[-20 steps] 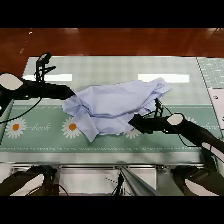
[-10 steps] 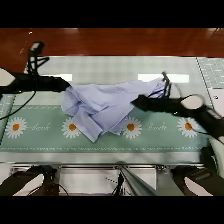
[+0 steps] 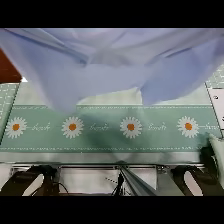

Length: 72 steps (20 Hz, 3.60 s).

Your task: Fold the shirts.

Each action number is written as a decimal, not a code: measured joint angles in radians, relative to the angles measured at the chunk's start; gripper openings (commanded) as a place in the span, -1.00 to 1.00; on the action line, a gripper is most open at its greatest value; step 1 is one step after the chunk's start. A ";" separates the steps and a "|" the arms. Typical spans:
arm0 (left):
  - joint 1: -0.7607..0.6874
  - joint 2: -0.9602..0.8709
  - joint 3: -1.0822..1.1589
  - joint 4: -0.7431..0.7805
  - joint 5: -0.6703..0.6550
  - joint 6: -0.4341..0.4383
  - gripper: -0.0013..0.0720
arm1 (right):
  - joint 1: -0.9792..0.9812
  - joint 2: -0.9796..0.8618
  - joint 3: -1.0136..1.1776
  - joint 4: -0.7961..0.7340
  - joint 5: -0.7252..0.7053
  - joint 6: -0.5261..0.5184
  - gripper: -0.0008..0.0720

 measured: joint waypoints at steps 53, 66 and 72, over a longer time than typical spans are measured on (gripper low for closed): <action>0.119 -0.651 -0.113 0.021 -0.381 -0.235 0.55 | -0.069 -0.980 0.478 -0.455 0.517 -0.103 0.37; 0.347 -0.037 -1.175 -0.128 -0.248 -0.199 0.87 | -0.272 -0.935 0.470 -0.293 0.560 -0.143 0.38; 0.410 -0.112 -1.262 -0.181 -0.177 -0.174 0.87 | -0.275 -0.961 0.436 -0.281 0.554 -0.155 0.37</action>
